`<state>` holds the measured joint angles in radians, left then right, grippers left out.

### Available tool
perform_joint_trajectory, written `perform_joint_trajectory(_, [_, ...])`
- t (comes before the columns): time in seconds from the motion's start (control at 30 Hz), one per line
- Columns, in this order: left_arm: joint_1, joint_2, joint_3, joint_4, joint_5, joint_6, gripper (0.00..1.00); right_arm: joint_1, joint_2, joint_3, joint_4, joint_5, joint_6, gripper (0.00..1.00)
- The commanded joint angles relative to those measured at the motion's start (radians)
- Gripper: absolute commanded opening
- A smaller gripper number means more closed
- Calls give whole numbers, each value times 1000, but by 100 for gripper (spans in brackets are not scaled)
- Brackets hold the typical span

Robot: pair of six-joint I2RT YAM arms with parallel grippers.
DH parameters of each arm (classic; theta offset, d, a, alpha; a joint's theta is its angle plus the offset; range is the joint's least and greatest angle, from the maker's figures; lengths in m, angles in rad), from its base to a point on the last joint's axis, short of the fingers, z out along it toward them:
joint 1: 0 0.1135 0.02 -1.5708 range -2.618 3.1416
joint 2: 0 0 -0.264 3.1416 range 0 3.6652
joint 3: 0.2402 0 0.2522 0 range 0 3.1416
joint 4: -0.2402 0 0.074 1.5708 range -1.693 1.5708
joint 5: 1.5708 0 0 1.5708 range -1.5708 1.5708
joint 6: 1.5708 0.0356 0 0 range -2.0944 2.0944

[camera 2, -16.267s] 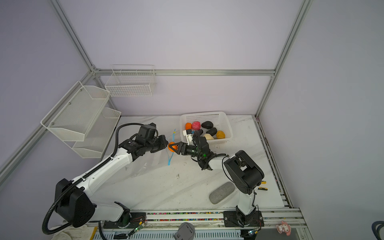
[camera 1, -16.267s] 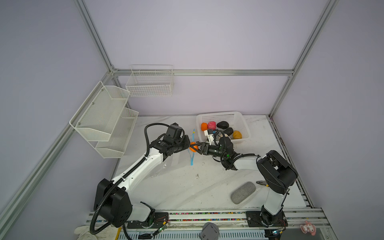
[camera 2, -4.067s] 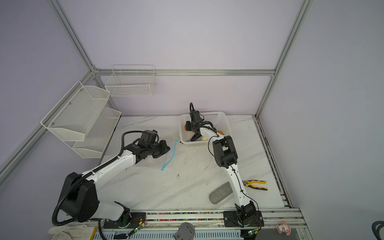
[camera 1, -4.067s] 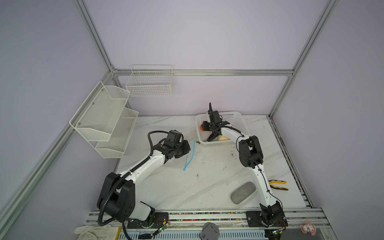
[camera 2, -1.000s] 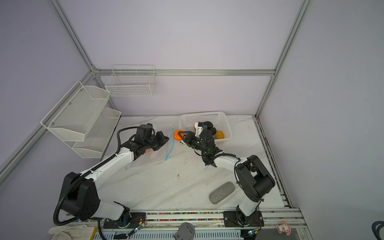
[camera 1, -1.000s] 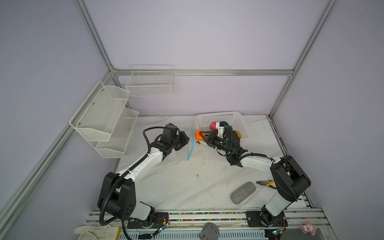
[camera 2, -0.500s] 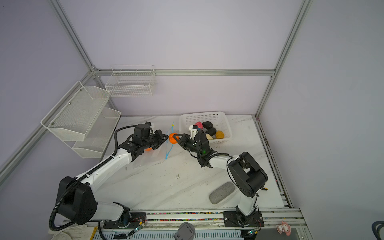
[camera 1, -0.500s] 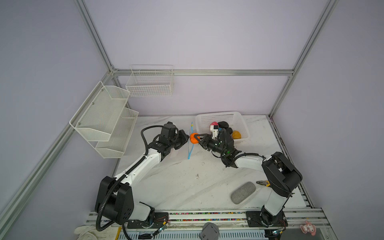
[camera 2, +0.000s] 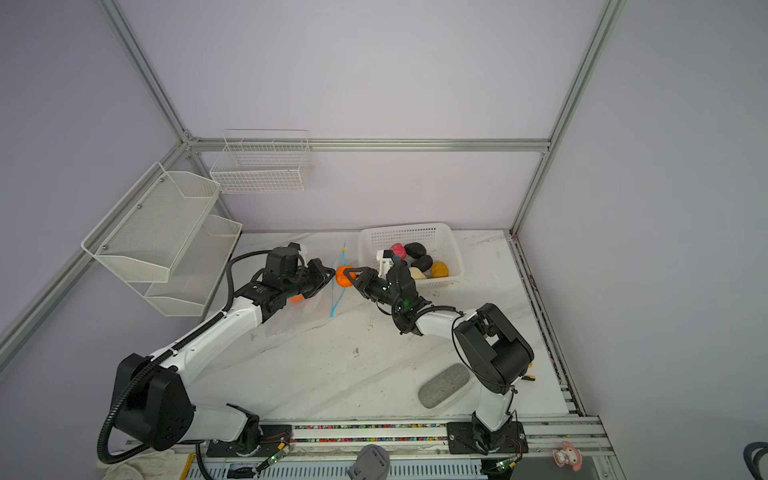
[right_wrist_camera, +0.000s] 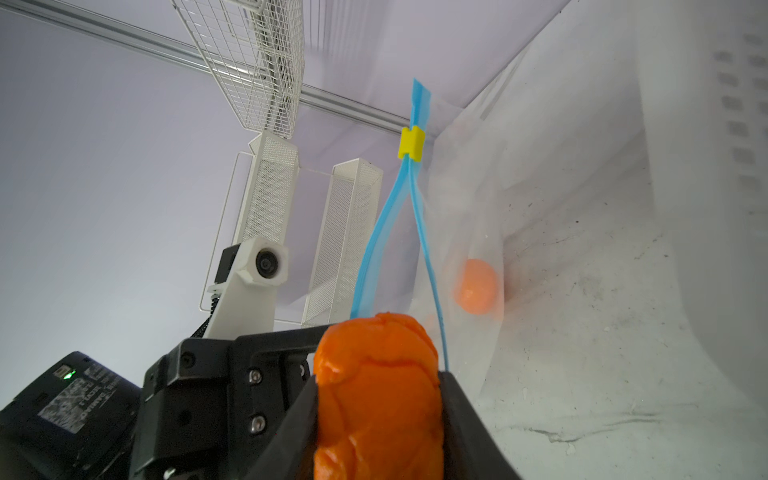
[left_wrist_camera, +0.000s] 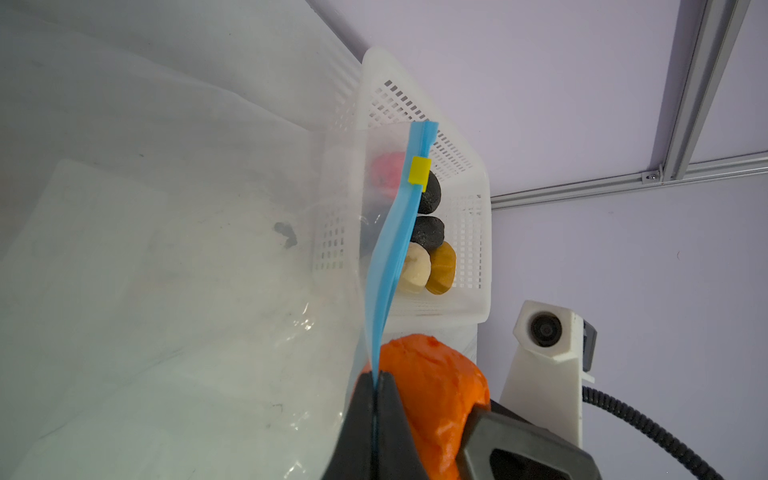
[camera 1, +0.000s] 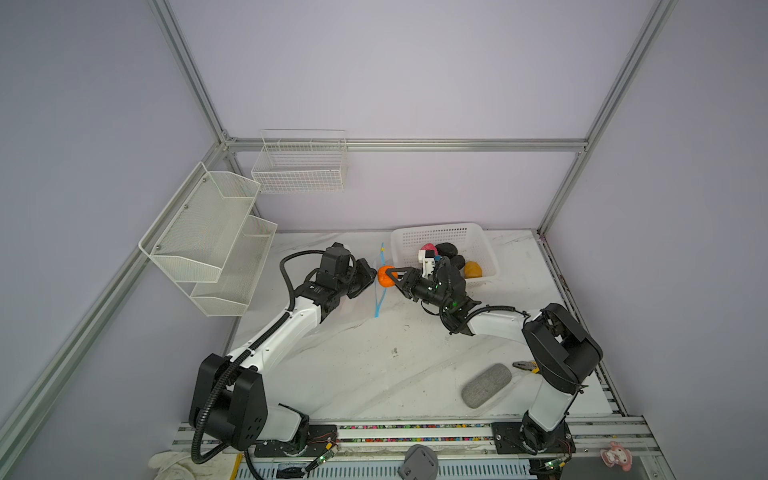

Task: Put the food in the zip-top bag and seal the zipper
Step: 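Lower the orange dough ball with the right gripper into the open bag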

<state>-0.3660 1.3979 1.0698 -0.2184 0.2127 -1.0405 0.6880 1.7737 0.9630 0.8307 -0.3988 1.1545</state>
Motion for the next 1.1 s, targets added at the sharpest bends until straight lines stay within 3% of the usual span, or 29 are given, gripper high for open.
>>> perform_joint_trajectory(0.0, [0,-43,31,31,18,-10,0,16,22,25,-25,-5,-7,35])
perform_joint_trajectory(0.6, [1,-48,18,37,31,-23,0,36,46,129,-283,43,-184,35])
perform_joint_trajectory(1.07, [0,-54,8,42,36,-24,0,53,63,187,-394,87,-251,40])
